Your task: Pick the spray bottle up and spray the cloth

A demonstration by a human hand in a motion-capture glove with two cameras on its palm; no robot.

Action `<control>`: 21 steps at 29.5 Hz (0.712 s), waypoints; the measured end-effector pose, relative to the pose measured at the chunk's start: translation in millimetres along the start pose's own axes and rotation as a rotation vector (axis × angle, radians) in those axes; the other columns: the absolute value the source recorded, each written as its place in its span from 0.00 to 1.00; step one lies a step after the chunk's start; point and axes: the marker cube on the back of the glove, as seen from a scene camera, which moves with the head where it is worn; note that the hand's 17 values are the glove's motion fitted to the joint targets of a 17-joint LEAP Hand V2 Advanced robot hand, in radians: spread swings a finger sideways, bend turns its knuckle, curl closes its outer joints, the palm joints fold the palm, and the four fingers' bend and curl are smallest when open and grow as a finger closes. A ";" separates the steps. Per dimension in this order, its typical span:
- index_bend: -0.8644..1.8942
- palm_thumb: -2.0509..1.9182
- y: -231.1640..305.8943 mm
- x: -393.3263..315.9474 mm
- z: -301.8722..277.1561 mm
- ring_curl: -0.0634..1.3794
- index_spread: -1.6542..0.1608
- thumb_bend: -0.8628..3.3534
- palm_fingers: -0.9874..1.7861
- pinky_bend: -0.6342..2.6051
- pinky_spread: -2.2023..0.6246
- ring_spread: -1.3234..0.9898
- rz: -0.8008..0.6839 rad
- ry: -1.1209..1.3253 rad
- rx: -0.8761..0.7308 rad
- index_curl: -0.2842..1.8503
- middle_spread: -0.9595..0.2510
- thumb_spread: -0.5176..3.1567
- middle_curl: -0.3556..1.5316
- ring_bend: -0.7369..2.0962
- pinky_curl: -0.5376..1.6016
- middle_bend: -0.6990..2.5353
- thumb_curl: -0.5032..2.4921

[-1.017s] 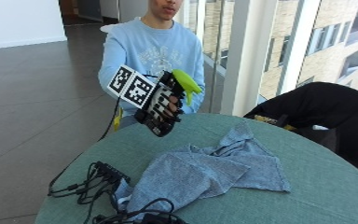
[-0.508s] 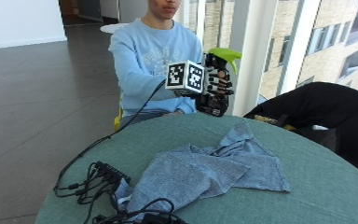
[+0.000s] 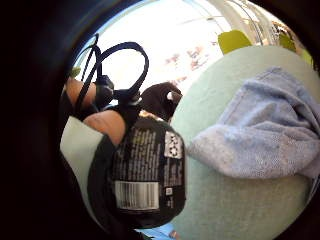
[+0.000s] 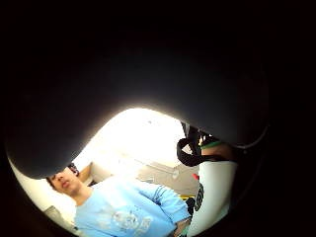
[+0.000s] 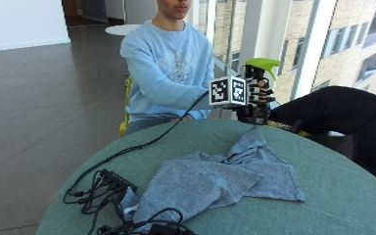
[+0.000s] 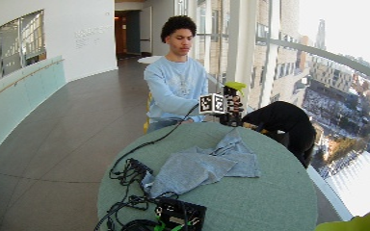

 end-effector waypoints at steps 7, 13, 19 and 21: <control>0.37 0.74 -8.5 9.1 36.6 0.30 0.78 0.20 0.76 0.25 0.85 0.54 -0.006 -0.005 -0.003 0.33 0.72 0.42 0.44 0.40 0.40 0.33 0.34; 0.37 0.74 -9.3 18.0 53.2 0.30 0.78 0.20 0.75 0.25 0.85 0.54 -0.002 0.014 -0.006 0.34 0.72 0.43 0.44 0.40 0.40 0.33 0.34; 0.37 0.74 -11.1 23.7 55.3 0.30 0.78 0.20 0.76 0.25 0.85 0.54 -0.005 0.023 0.003 0.34 0.72 0.43 0.44 0.40 0.40 0.32 0.33; 0.37 0.74 -10.0 26.3 55.9 0.30 0.78 0.20 0.75 0.25 0.85 0.54 -0.002 0.029 0.004 0.34 0.72 0.43 0.43 0.40 0.40 0.32 0.33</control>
